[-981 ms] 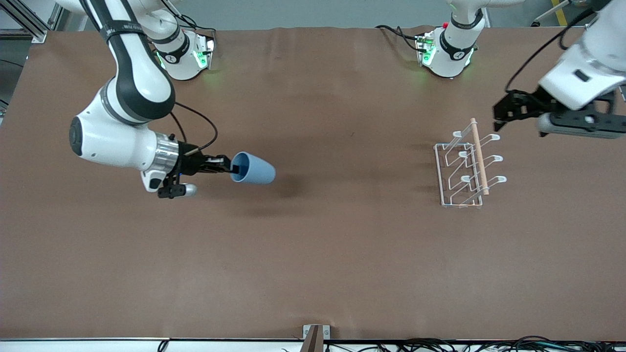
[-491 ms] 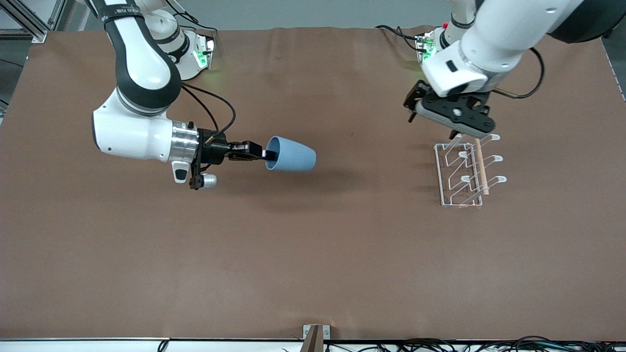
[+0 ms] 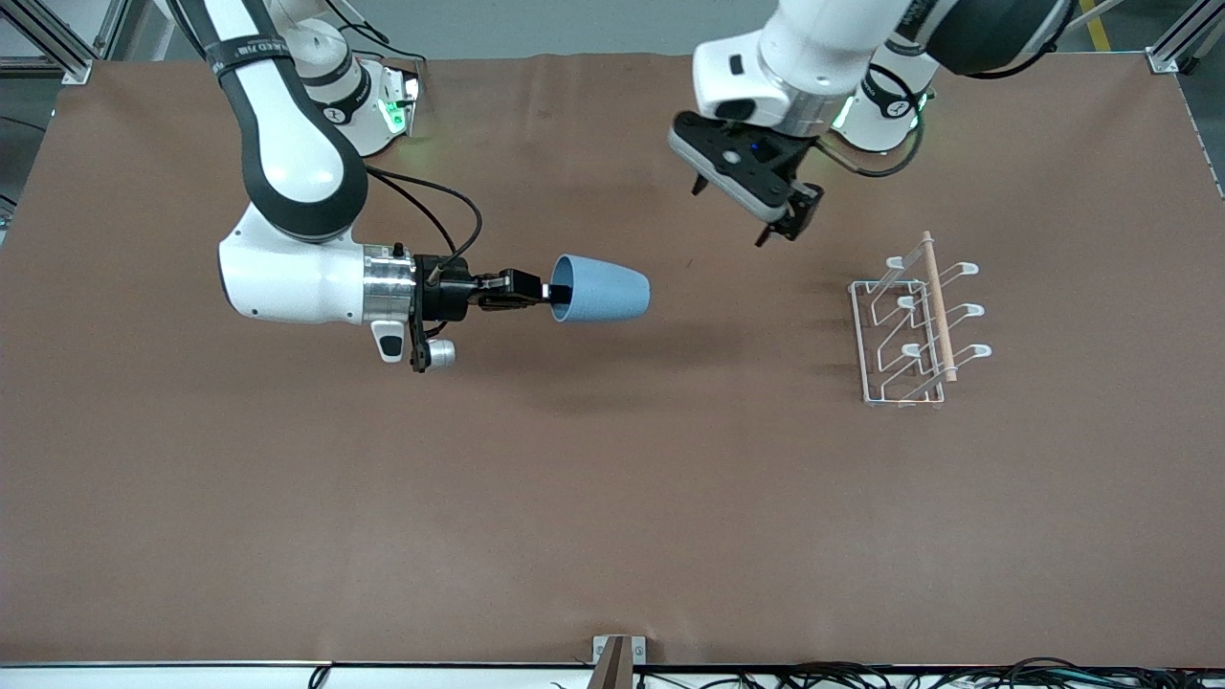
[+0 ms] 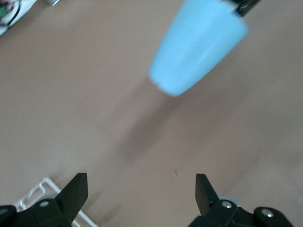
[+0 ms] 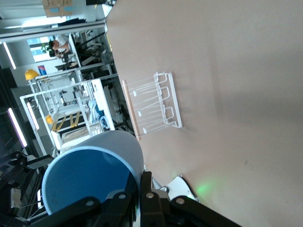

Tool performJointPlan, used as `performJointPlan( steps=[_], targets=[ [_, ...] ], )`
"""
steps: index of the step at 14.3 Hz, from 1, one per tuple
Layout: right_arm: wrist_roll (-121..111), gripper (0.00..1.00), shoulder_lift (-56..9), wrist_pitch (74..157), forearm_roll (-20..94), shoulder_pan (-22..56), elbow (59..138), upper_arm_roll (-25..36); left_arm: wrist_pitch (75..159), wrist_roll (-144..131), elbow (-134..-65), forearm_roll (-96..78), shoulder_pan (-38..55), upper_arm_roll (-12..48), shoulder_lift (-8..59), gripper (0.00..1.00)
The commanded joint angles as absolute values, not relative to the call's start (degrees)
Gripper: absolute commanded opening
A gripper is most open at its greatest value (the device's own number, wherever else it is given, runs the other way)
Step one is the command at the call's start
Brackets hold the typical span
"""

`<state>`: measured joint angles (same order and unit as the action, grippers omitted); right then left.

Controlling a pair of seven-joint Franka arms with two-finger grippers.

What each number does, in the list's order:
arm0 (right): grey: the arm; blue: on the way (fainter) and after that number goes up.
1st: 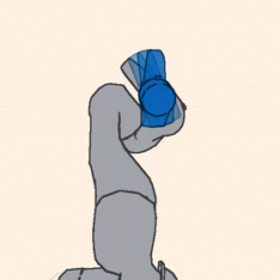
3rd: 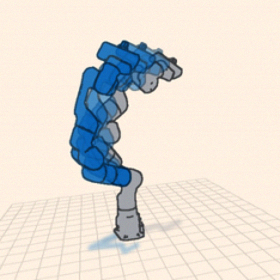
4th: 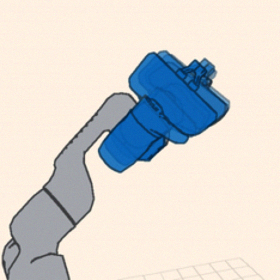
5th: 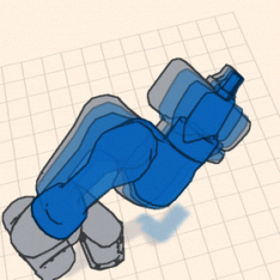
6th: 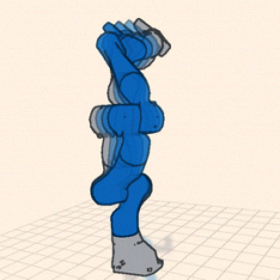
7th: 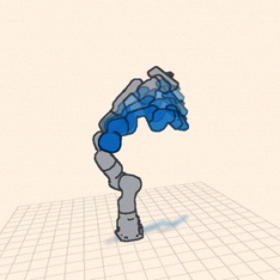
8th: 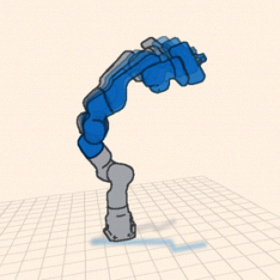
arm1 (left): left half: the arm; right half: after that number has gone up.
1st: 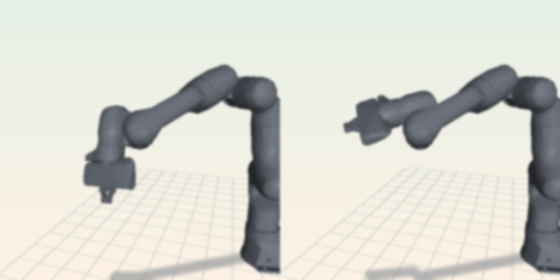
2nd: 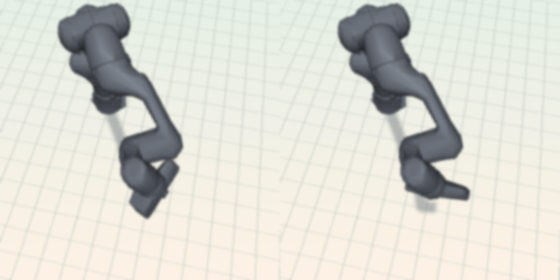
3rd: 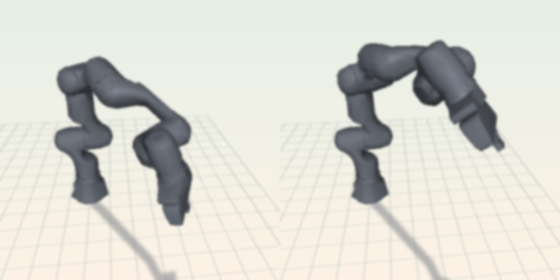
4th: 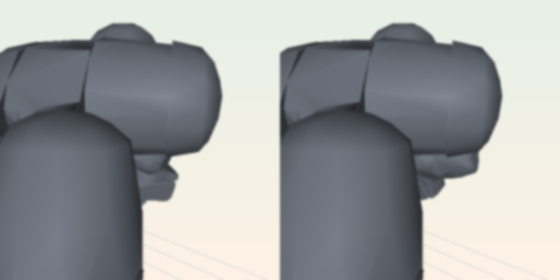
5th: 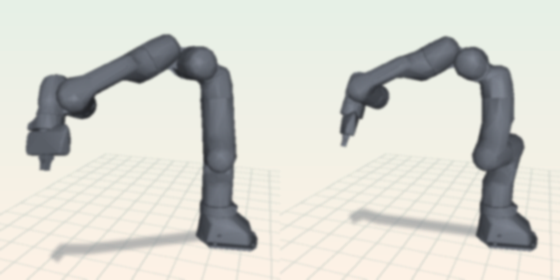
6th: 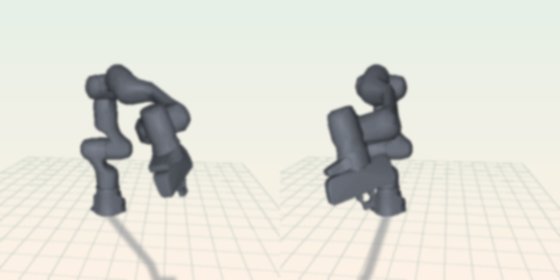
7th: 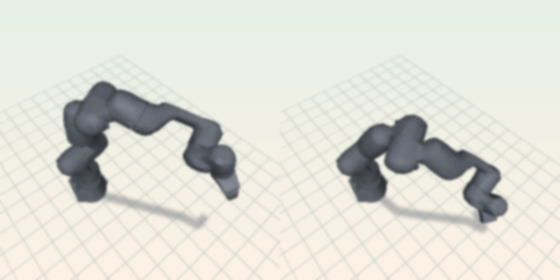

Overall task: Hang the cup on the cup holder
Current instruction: 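Grasp the cup rim with the left gripper from the right gripper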

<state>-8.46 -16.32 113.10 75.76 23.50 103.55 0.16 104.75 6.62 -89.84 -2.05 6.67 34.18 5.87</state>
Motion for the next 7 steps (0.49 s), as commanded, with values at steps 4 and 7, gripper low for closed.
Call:
performJointPlan(
  steps=[4,7],
  targets=[
    [-9.1,0.01,-18.5,106.3,78.0,23.8,100.1,0.5,116.0,15.0,-88.2,-2.5,9.7,35.2,12.7,1.00],
    [-9.1,0.01,-18.6,105.5,81.0,24.0,100.1,0.5,120.0,15.1,-88.2,-2.2,12.4,35.2,15.5,1.00]
  ],
)
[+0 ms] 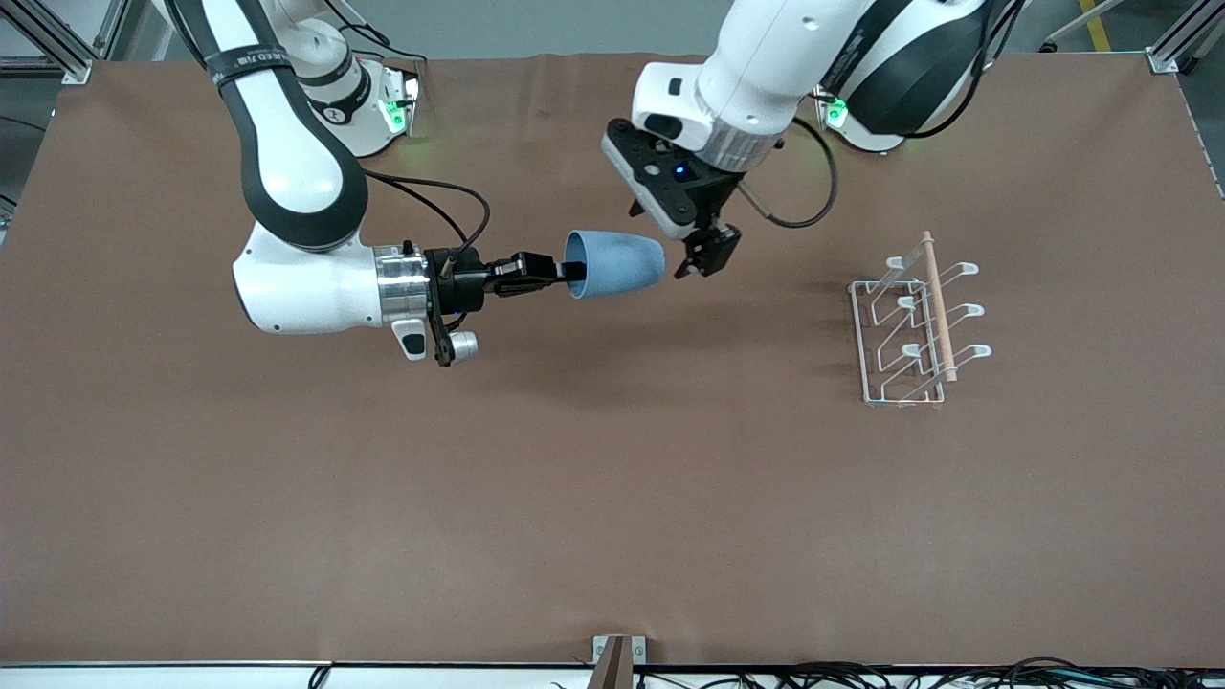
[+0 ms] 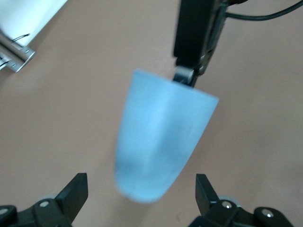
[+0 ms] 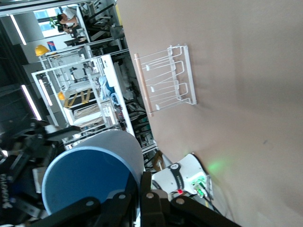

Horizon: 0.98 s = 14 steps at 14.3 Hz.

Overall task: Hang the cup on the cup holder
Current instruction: 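Grasp the cup rim with the left gripper from the right gripper, then carry the cup to the rack while the right gripper opens, withdraws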

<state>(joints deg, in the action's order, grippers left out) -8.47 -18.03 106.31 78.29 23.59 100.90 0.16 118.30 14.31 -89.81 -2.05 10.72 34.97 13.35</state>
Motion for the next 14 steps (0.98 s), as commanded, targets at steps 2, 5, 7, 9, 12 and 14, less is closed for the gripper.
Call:
performJointPlan(
  steps=[2,5,7,9,12,14],
  targets=[
    [-9.3,0.01,-19.7,105.2,81.5,23.9,100.1,0.5,121.5,15.1,-88.2,-2.1,13.8,35.2,16.8,1.00],
    [-9.4,0.01,-20.5,104.7,81.5,23.7,99.8,0.5,122.0,16.5,-88.2,0.3,14.8,35.3,18.4,1.00],
    [-9.5,0.01,-20.6,103.9,81.5,23.5,99.8,0.5,124.2,17.7,-88.3,1.5,15.6,35.3,19.2,1.00],
    [-9.5,0.01,-20.6,103.9,81.5,23.4,99.8,0.5,124.6,20.2,-88.3,1.8,15.6,35.2,19.9,1.00],
    [-9.8,0.01,-20.6,103.0,81.5,23.3,99.8,0.5,124.7,21.6,-88.4,4.4,16.1,35.3,21.4,0.96],
    [-10.2,0.02,-20.6,102.0,81.8,23.3,99.8,0.5,124.7,22.0,-88.8,5.0,16.0,35.2,21.5,0.81]
  ],
)
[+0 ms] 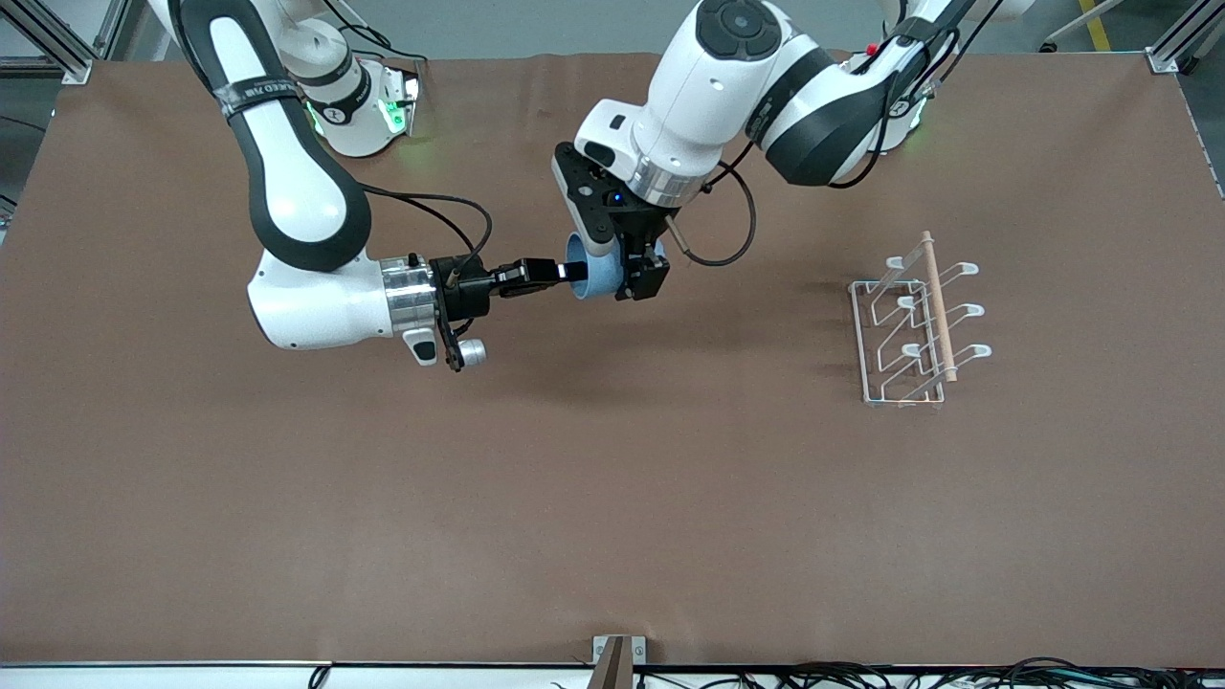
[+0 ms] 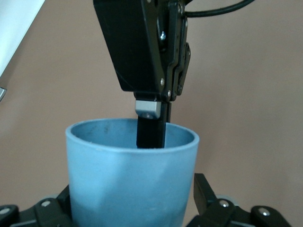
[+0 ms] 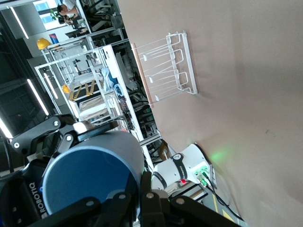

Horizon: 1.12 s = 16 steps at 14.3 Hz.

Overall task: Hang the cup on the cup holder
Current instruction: 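Carry the cup to the rack while the right gripper opens, withdraws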

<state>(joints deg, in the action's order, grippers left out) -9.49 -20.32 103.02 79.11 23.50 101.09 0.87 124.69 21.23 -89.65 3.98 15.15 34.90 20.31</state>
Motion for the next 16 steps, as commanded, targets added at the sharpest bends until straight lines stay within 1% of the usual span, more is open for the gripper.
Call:
performJointPlan(
  steps=[1,3,4,5,6,7,8,11,12,15,16],
  targets=[
    [-10.2,0.02,-20.5,101.5,82.1,23.3,99.8,0.5,124.7,23.1,-88.8,5.1,16.0,35.2,21.5,0.69],
    [-10.2,0.02,-20.5,101.4,82.1,23.3,99.8,0.5,124.3,24.2,-88.7,5.2,15.6,35.2,21.4,0.46],
    [-10.1,0.03,-20.5,101.4,82.1,23.3,99.9,0.6,123.9,25.0,-88.8,5.2,15.1,35.2,21.4,0.41],
    [-9.7,0.11,-20.5,101.4,82.1,23.2,99.8,0.6,123.1,25.6,-88.9,5.1,14.9,35.2,21.2,0.41],
    [-9.9,0.70,-20.5,101.0,82.1,22.9,99.9,0.7,120.9,25.7,-88.6,5.2,14.9,34.8,21.0,0.41],
    [-10.1,0.96,-20.5,100.4,82.0,22.8,99.8,0.7,117.8,25.8,-88.3,5.2,14.7,34.3,20.7,0.41],
    [-10.1,1.00,-20.4,100.2,82.0,22.2,99.8,0.8,115.2,26.5,-88.3,5.3,13.7,34.0,20.3,0.41],
    [-10.1,1.00,-20.1,101.6,80.5,22.2,100.6,1.2,105.2,27.2,-88.4,6.0,9.9,33.8,17.9,0.42],
    [-10.0,1.00,-20.0,103.3,78.7,22.1,100.7,1.7,100.9,27.2,-88.2,10.2,8.0,33.8,17.4,0.42],
    [-9.8,1.00,-19.3,108.2,67.4,22.1,102.9,3.9,89.9,29.8,-88.6,23.5,6.1,33.8,16.9,0.42],
    [-9.8,1.00,-19.1,109.2,62.9,22.1,103.9,5.5,86.1,30.9,-89.2,31.1,5.9,33.8,17.6,0.41]
  ],
)
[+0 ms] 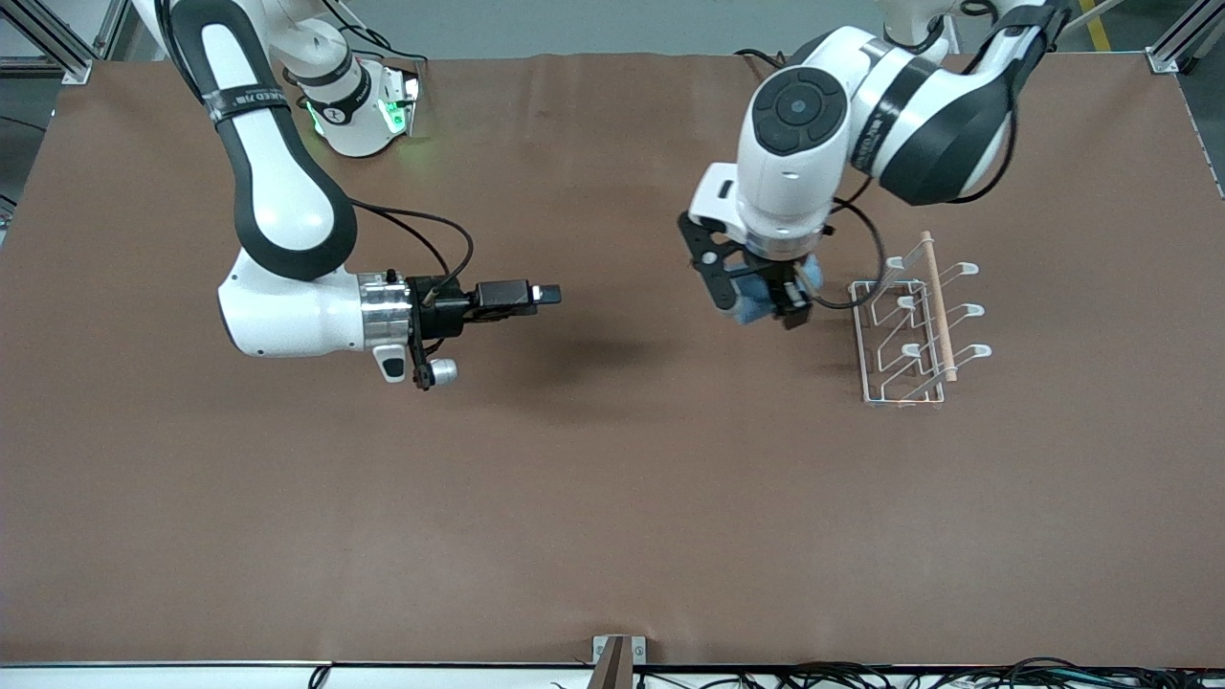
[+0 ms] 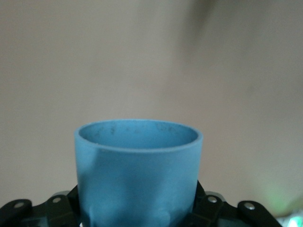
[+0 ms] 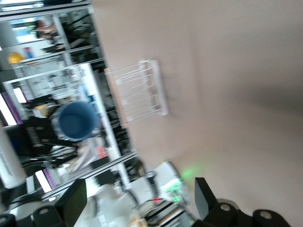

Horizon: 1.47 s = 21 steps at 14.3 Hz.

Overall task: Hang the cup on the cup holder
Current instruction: 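Carry the cup to the rack while the right gripper opens, withdraws, then lower the cup onto a rack hook with the left gripper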

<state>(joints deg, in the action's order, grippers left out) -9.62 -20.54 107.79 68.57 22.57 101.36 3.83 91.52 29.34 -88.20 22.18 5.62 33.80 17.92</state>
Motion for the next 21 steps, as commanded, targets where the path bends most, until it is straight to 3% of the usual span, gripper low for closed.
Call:
performJointPlan(
  steps=[1,6,10,17,21],
  targets=[
    [-9.8,1.00,-17.9,109.9,57.7,22.1,104.8,7.0,84.3,31.2,-90.7,35.9,5.9,33.8,18.1,0.41],
    [-9.8,1.00,-14.0,109.6,29.3,22.0,107.7,16.9,82.9,35.8,-96.9,52.6,2.4,33.8,19.4,0.39],
    [-12.2,1.00,-11.8,108.8,18.3,20.8,106.0,23.5,80.2,39.5,-99.1,61.4,2.3,33.8,22.6,0.34],
    [-16.0,1.00,-12.7,92.0,13.6,12.7,85.4,25.2,74.0,39.6,-99.7,71.4,4.0,33.8,29.6,0.34],
    [-16.0,1.00,-12.8,86.8,10.2,10.6,78.8,25.2,70.9,38.8,-99.3,75.1,4.7,33.8,33.6,0.37]
  ],
)
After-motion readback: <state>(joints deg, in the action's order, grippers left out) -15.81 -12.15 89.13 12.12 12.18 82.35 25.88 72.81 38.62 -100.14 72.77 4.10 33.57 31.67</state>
